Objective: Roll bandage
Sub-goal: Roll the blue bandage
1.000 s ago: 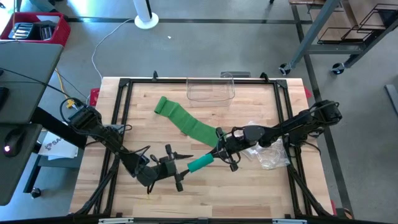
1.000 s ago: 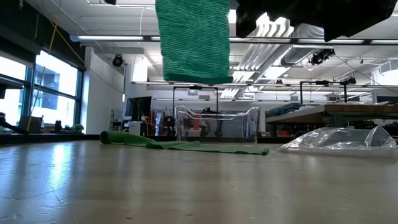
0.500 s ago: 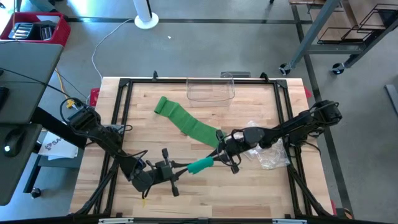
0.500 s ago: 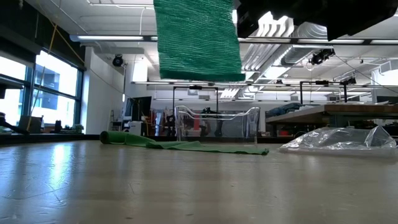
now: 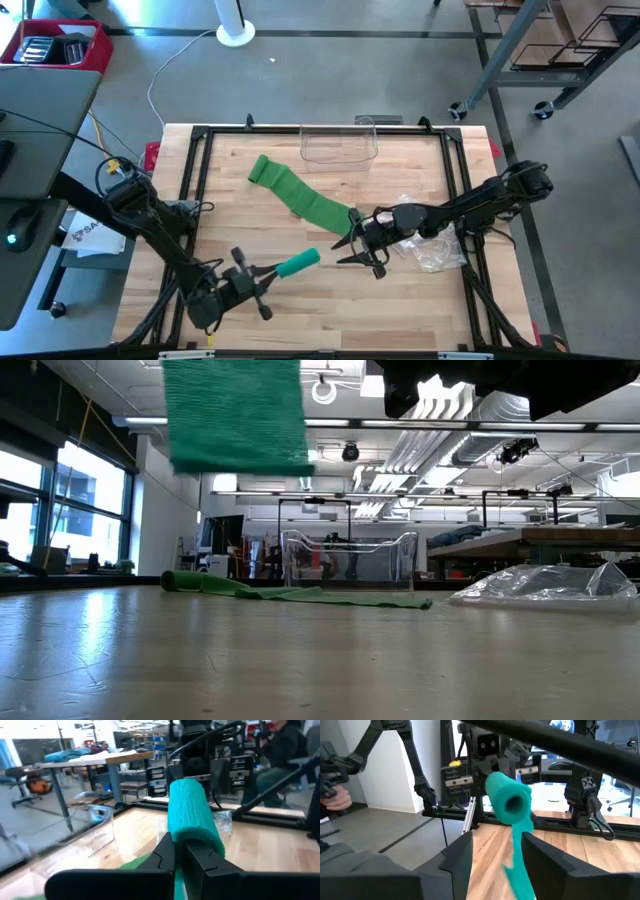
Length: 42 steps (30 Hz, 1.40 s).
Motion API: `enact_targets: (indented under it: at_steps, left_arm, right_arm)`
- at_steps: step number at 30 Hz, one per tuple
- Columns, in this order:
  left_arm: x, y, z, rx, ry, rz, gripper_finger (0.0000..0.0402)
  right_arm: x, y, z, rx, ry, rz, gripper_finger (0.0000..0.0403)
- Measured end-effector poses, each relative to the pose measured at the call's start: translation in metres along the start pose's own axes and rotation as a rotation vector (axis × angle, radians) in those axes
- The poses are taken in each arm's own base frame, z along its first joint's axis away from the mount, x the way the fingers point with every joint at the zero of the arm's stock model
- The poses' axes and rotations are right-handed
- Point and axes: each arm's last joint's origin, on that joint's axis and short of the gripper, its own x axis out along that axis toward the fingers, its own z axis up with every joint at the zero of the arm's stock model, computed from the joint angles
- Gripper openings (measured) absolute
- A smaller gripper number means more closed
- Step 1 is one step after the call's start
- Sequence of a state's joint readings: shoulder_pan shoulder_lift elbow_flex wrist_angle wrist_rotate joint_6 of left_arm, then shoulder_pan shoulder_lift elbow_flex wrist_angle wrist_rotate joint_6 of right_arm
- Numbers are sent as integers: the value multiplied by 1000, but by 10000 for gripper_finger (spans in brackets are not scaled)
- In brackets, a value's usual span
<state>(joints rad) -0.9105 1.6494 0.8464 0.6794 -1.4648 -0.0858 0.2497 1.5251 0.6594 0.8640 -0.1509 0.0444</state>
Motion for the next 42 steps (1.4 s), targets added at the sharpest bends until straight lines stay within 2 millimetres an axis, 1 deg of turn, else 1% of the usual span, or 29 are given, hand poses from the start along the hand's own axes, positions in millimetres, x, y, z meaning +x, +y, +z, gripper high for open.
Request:
enact_targets:
  at_steps: [2, 5, 9, 11, 14, 16, 18, 21, 25, 29, 31, 34, 38, 40, 42]
  left_arm:
    - [-4, 4, -9, -47, 0, 11, 5]
    - [-5, 18, -32, -153, 3, 25, 5]
    - [-1, 47, -71, -309, 9, 51, 5]
    - [1, 61, -87, -363, 9, 69, 5]
    - [4, 82, -106, -377, 13, 92, 5]
    - [6, 95, -116, -389, 20, 105, 5]
    - [8, 106, -125, -402, 46, 100, 5]
    - [12, 118, -134, -418, 93, 88, 5]
    - [16, 128, -141, -413, 131, 95, 5]
    - [22, 134, -144, -400, 169, 99, 5]
    - [24, 135, -146, -390, 188, 99, 5]
    - [26, 137, -147, -386, 206, 101, 5]
    - [27, 137, -147, -384, 213, 101, 5]
    - [27, 137, -147, -383, 214, 101, 5]
    - [27, 137, -147, -382, 220, 96, 5]
  right_arm:
    - [1, 0, 1, 0, 1, 1, 161]
    - [7, 1, 4, -1, 65, 4, 161]
    - [21, 7, 9, -22, 218, 25, 161]
    - [29, 8, 10, -16, 272, 32, 161]
    - [41, 6, 5, -29, 328, 31, 161]
    - [49, 0, -4, -41, 362, 24, 161]
    - [60, -10, -16, -30, 392, 27, 161]
    - [77, -28, -33, -28, 454, 28, 161]
    - [103, -56, -57, -65, 587, 11, 161]
    - [124, -80, -77, -125, 716, 27, 161]
    - [132, -91, -85, -172, 779, 6, 161]
    - [143, -105, -94, -236, 844, -34, 161]
    - [154, -121, -101, -240, 890, -46, 155]
    - [157, -126, -103, -218, 916, -30, 139]
    - [159, -130, -104, -187, 947, 3, 108]
